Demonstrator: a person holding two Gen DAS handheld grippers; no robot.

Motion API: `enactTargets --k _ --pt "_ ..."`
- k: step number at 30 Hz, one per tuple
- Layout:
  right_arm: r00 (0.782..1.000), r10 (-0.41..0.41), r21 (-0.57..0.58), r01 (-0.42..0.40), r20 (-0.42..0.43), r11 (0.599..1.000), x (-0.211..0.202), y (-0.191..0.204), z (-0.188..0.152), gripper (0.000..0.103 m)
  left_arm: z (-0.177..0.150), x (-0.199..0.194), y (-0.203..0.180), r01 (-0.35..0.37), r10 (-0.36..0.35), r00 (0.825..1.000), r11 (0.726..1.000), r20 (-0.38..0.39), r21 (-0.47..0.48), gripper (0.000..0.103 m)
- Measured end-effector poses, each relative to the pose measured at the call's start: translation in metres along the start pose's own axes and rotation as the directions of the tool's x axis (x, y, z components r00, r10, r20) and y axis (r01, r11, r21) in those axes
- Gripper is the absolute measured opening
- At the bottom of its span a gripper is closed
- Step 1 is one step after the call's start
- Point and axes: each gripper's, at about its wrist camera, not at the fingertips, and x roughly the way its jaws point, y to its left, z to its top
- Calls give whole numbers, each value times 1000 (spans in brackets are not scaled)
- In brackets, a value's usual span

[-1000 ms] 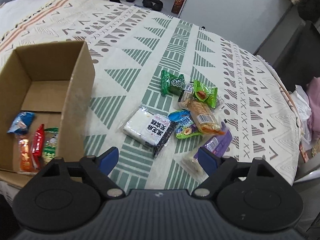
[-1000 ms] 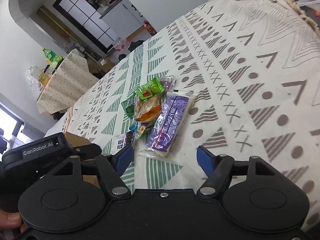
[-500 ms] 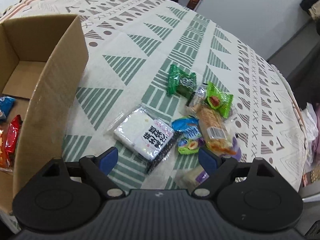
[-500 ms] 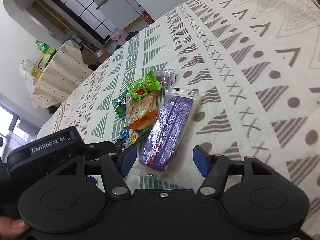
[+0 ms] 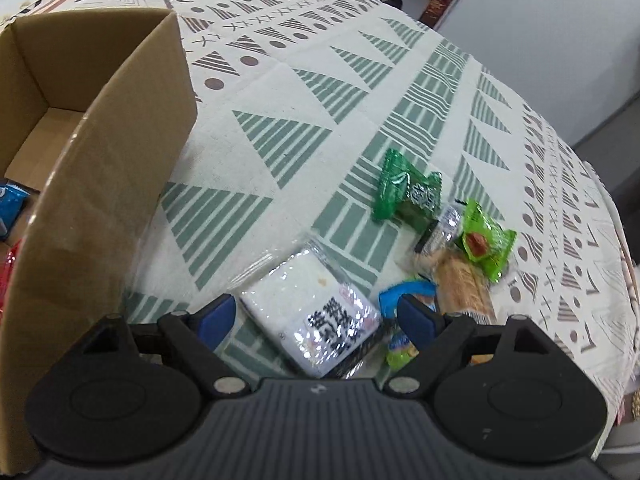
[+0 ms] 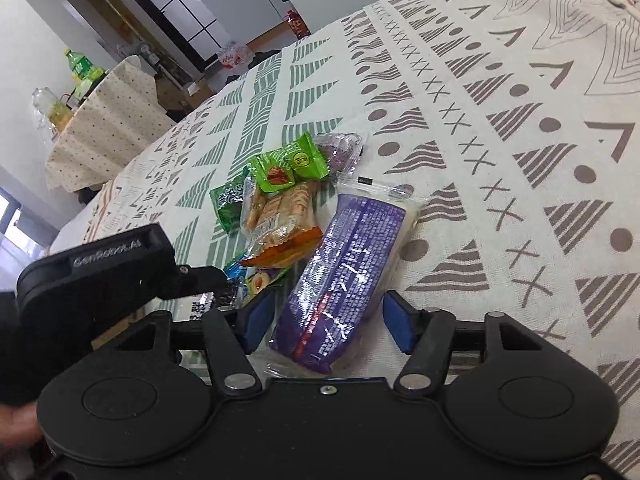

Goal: Organize snacks
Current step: 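Grasp the white square cake packet with the left gripper while the right grasps the purple bar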

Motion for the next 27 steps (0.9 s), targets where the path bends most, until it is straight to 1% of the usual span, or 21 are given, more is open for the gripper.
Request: enactTargets --k 4,7,9,14,16,18,20,21,27 --pt "1000 -10 8 10 5 1000 -2 -2 0 56 2 7 -4 -76 76 997 997 -9 7 87" --pt "1000 -16 7 16 5 1000 -2 -2 0 56 0 5 -4 -106 106 994 994 -13 13 87" --pt "1000 -20 4 20 6 1000 -3 -2 0 56 -1 4 -2 -121 121 992 993 -21 18 87" --pt "999 -38 -11 38 4 999 -3 1 -2 55 -7 -1 0 -122 123 992 992 -32 35 86" --pt "998 -57 -28 57 3 998 -4 3 -3 55 -10 -1 1 -117 119 992 992 -30 42 81" --pt "996 -93 -59 93 3 994 -5 6 -5 55 -12 -1 1 -116 118 993 992 -33 55 62" --pt "992 -126 -90 127 8 988 -7 9 -8 55 -12 -3 0 -121 123 992 990 -28 74 51" --pt "991 -136 -97 137 11 986 -7 10 -9 55 -13 -3 0 -114 116 993 990 -28 79 49" --pt "989 -149 -106 150 16 983 -1 14 -7 56 -16 -9 1 -93 97 995 990 -33 103 46"
